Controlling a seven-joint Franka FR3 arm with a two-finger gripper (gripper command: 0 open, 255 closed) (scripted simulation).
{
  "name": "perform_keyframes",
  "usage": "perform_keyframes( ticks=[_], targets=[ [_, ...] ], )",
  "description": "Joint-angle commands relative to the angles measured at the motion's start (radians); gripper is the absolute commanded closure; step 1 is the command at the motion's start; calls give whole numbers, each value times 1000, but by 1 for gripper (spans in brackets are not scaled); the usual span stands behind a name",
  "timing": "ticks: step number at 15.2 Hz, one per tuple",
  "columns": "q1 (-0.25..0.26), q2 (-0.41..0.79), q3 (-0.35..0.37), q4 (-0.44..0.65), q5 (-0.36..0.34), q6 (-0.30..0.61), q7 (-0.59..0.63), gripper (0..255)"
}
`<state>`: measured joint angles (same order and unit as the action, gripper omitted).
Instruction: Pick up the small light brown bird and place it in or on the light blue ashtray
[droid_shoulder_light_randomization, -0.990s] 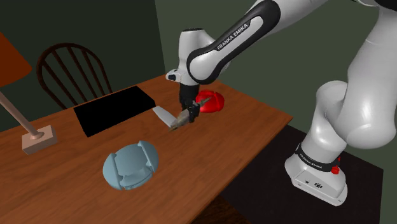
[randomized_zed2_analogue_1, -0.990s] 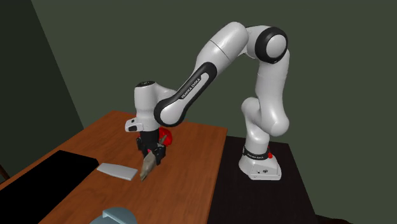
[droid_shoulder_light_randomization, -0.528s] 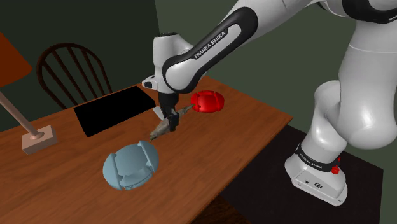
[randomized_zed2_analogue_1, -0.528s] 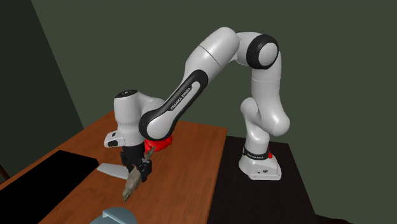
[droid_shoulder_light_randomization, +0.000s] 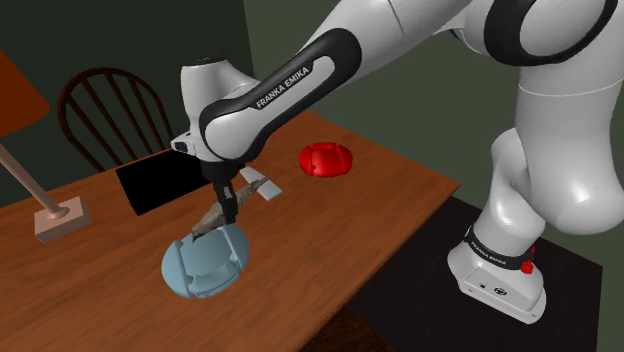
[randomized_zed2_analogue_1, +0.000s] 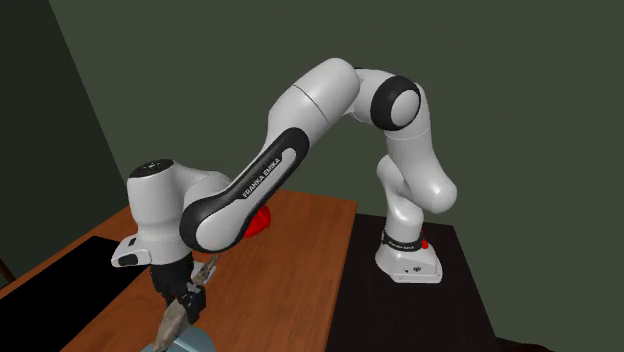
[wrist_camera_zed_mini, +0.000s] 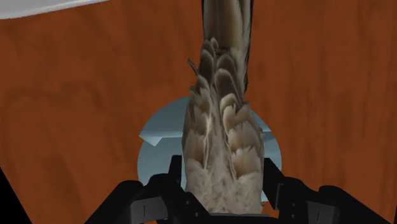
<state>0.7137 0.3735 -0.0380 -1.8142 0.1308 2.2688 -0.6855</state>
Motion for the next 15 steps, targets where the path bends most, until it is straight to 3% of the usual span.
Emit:
perform_keyframes(
  ticks=[1,6,15],
  targets=[
    [19,62,7,93,-7,-28,34,255],
    [61,230,18,364,-23,-125,106,255],
    [60,284,21,327,-17,-35,96,255]
  ],
)
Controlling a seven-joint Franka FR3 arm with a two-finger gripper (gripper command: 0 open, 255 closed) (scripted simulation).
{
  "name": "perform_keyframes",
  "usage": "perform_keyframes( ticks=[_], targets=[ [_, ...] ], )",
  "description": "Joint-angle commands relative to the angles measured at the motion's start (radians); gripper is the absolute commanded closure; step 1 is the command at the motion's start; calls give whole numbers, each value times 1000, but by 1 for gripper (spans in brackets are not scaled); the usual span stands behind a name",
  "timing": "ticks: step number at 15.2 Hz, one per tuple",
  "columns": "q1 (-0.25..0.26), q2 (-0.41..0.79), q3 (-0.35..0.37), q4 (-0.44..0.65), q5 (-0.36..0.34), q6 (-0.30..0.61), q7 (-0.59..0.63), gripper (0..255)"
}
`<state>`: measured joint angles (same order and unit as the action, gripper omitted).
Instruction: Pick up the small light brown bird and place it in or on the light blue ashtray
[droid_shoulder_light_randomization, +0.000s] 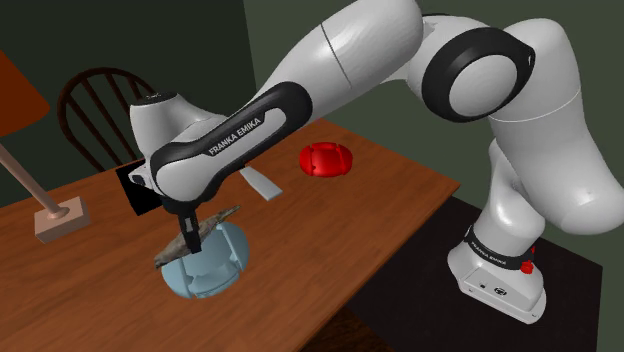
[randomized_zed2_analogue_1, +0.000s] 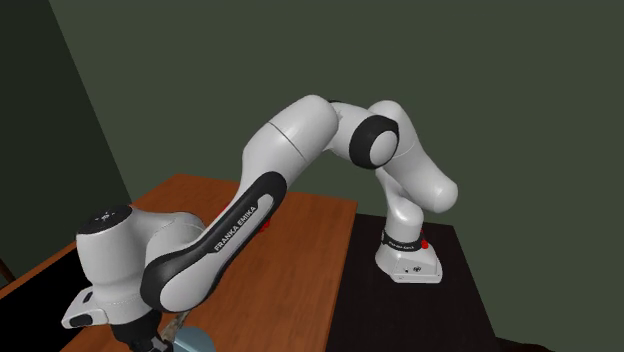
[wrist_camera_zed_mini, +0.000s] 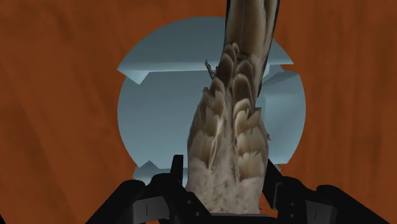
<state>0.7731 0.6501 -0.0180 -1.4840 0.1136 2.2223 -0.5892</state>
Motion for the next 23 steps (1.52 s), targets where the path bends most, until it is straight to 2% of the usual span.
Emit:
perform_keyframes(
  ticks=[1,4,12,13,18,23],
  targets=[
    [1,14,1,-6,1,21,-1,255],
    [0,39,2,-13,3,53,-5,255],
    [0,39,2,-13,3,53,-5,255],
    [0,39,2,-13,3,53,-5,0],
    [0,39,2,-13,3,53,-5,0],
    [-3,-40,-2,-12,-1,-27,-2,0]
  ],
)
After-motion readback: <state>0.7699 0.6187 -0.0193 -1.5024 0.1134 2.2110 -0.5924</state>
